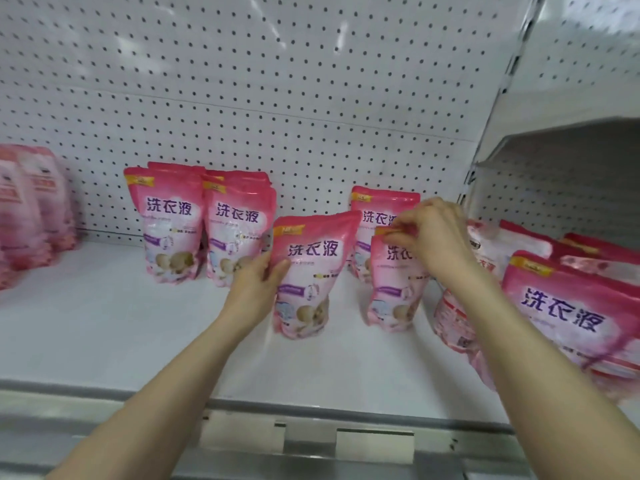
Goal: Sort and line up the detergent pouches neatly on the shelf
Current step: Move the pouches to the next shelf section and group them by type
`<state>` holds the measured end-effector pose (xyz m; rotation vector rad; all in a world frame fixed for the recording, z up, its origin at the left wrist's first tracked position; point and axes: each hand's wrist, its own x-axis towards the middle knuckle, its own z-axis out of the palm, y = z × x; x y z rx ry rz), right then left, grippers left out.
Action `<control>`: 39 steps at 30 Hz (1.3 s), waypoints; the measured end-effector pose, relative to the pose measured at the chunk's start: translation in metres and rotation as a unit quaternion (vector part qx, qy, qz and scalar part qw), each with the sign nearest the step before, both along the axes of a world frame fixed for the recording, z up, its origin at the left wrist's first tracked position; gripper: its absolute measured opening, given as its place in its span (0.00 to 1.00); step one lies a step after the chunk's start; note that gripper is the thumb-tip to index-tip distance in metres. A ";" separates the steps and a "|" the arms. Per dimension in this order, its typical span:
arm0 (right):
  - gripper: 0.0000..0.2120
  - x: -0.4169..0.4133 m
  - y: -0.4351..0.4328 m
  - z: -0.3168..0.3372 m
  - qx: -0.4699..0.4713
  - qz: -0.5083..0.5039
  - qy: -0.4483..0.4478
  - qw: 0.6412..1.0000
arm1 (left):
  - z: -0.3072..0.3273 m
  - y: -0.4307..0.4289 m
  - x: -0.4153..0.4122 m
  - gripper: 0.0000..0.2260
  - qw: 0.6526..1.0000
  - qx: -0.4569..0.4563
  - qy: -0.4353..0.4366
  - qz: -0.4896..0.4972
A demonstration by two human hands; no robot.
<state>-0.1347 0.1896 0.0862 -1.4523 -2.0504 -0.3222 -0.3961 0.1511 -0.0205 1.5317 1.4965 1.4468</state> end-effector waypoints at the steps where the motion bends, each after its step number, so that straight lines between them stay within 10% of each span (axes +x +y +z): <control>1: 0.12 -0.007 -0.001 -0.001 -0.001 0.022 0.020 1.000 | -0.002 -0.001 -0.006 0.14 1.000 0.000 -0.002 0.006; 11: 0.28 -0.004 0.007 -0.026 0.056 0.005 0.145 0.988 | -0.005 -0.016 -0.024 0.06 0.998 0.000 -0.068 -0.017; 15: 0.49 0.005 -0.001 -0.061 -0.044 0.027 0.424 0.904 | -0.008 -0.022 -0.017 0.10 0.997 0.005 -0.076 -0.029; 22: 0.26 0.000 0.001 -0.086 -0.271 0.128 0.551 0.779 | -0.013 -0.028 -0.009 0.28 0.998 -0.003 -0.066 0.013; 39: 0.10 -0.149 -0.035 -0.069 -0.228 0.190 0.637 0.711 | -0.018 -0.080 -0.167 0.15 0.976 0.072 -0.132 0.158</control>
